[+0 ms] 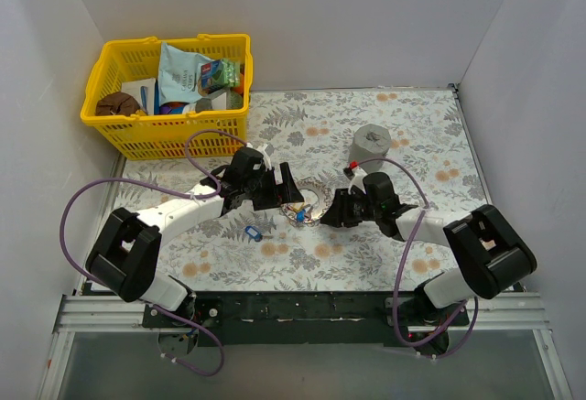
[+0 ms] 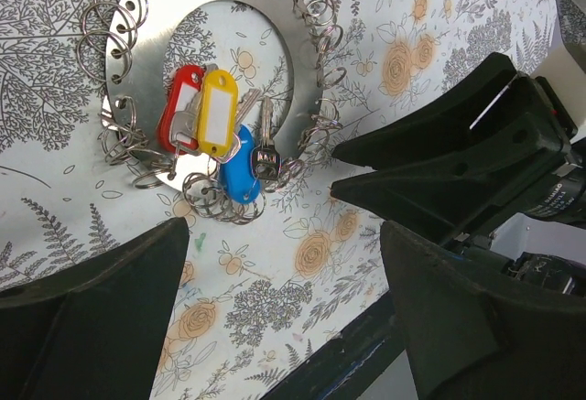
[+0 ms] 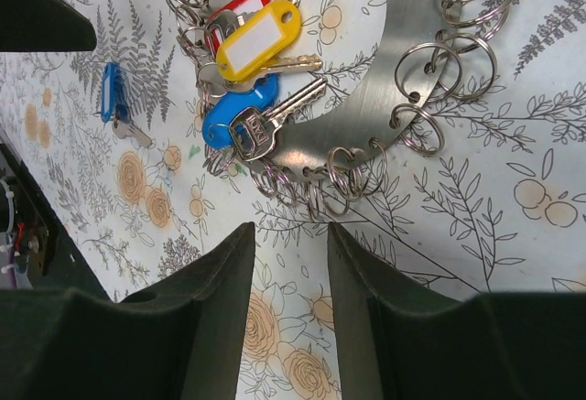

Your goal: Put the keys on the keyring

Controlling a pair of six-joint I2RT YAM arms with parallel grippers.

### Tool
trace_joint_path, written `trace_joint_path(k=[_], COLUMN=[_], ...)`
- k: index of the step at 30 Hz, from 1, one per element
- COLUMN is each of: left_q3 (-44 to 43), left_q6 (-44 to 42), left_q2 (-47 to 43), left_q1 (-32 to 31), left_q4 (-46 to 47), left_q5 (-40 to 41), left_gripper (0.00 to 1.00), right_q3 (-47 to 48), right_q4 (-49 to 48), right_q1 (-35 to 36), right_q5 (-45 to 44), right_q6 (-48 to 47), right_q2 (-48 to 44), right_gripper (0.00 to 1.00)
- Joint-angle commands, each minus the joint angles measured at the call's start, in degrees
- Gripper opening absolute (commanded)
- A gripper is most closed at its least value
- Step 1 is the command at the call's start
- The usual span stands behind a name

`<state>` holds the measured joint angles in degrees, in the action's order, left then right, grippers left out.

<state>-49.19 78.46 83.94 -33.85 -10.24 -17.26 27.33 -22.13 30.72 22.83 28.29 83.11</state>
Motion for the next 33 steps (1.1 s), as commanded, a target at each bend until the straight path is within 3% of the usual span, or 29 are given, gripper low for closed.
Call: trace_joint_path(k=[1,17,25,28,33], left_q3=[0.67,1.82,1.99,2.08,1.38], left_q6=[-0.06,0.47,0.03,0.03,-0.76], left_q2=[-1.06,-0.53,-1.67,-2.11,-3.08], left_q1=[0.36,0.27,0.27,0.27,0.45], left_q4=[0.75,1.80,1.19,1.01,0.93], left_q5=[-0.85,-1.11,-0.06,0.29,1.08], left_gripper=[0.86,0.86,0.86,0.86,0.86], right_q3=[1.94,3.96,3.43,3.25,4.04], right_q4=[-3.79,-6.08,-6.61,-6.35,-4.07], right_q1=[-0.40,-0.49,-0.49,-0.49,-0.49], right_q5=[0.28,0.20,1.61,1.08,-0.50], right_q6=[-0.70,0.54,0.27,0.01,-1.83], right_q2=[1.26,6.09,7.50,7.33,6.80], right_gripper=[0.45,0.43,0.36,0.28,0.04])
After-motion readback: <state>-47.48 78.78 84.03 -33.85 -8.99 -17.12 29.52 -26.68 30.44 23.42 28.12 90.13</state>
